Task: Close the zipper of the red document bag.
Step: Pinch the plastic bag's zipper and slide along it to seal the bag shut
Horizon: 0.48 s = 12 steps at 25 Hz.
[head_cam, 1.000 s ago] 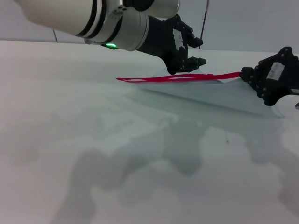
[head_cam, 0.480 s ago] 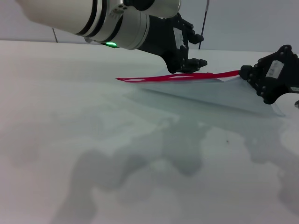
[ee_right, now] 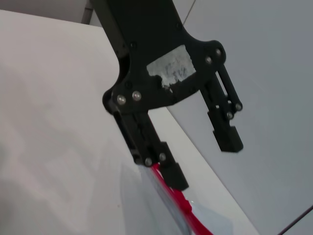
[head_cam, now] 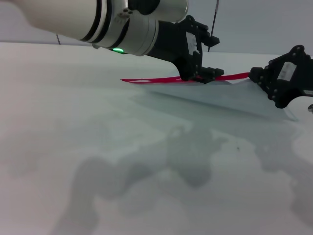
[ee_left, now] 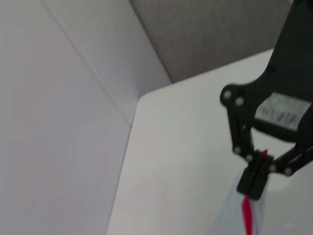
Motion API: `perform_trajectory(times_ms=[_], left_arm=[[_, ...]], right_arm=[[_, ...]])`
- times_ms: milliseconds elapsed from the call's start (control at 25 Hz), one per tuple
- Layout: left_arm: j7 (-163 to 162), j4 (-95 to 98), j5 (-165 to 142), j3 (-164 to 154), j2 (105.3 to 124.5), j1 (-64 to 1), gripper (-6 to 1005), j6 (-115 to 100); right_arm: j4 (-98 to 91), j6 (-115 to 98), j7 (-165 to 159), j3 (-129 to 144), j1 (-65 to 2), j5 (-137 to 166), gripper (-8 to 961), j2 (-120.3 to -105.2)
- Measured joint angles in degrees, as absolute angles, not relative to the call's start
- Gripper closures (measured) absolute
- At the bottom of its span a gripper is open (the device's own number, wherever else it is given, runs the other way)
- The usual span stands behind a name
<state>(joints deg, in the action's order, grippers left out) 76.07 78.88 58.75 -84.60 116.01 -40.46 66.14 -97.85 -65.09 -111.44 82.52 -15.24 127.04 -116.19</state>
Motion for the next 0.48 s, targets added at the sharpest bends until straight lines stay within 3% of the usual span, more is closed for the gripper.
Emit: perform_trajectory(times_ms=[480], left_arm=[[78.4, 75.8, 61.5, -84.4, 115.67, -40.8, 352, 66.2]], right_arm=[[-98.3, -67.9, -108.9, 80.2, -15.3, 122.8, 935, -116.26]])
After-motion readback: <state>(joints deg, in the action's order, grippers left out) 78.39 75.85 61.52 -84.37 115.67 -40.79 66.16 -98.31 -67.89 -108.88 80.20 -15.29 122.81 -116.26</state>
